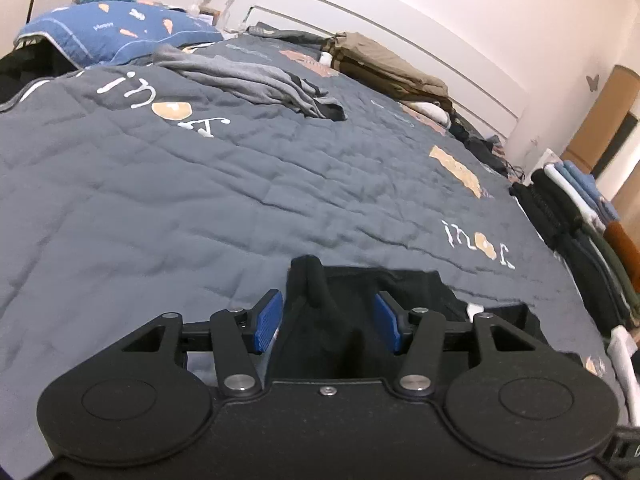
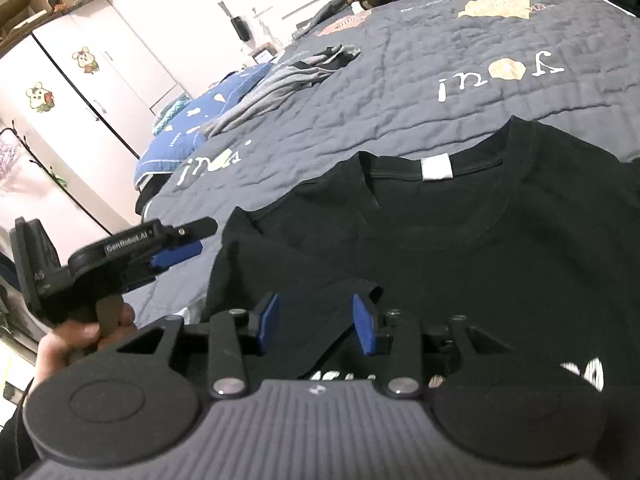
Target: Fold clothes
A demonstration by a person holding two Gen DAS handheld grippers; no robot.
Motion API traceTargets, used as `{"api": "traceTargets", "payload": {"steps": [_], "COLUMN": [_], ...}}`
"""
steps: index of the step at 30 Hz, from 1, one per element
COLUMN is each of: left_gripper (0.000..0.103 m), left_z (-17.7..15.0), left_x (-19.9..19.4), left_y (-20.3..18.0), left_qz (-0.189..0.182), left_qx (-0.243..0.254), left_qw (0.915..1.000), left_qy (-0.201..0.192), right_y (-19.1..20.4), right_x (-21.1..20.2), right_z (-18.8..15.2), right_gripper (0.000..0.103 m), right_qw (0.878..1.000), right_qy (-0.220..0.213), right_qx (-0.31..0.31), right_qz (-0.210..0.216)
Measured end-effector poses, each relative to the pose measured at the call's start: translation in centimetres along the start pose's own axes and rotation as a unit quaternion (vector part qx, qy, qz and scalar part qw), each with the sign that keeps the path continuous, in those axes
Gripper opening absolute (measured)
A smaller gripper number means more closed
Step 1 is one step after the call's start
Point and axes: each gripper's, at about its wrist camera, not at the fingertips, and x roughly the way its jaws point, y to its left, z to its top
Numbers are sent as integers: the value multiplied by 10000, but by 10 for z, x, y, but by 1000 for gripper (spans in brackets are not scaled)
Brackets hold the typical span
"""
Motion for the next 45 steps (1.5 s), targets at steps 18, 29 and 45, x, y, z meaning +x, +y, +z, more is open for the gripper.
{"api": "traceTargets", "payload": {"steps": [18, 29, 45], "left_gripper": [51, 51, 39], "left_z": [-53, -98, -136], "left_x": [-72, -89, -66], "left_y": [-27, -54, -83], "left_qz": [268, 398, 678], "left_qx": [758, 1437, 2228], "left_qw": [9968, 9884, 9701], "left_qy": [53, 276, 684], "right_y": [5, 10, -5], "right_x": [-55, -83, -98], "right_z": [-33, -51, -57], "right_gripper": [42, 43, 44], "right_qw": [9993, 9985, 9982], "right_qy": [-381, -549, -595], "right_qx": [39, -82, 8], "right_qz": [-37, -39, -113]}}
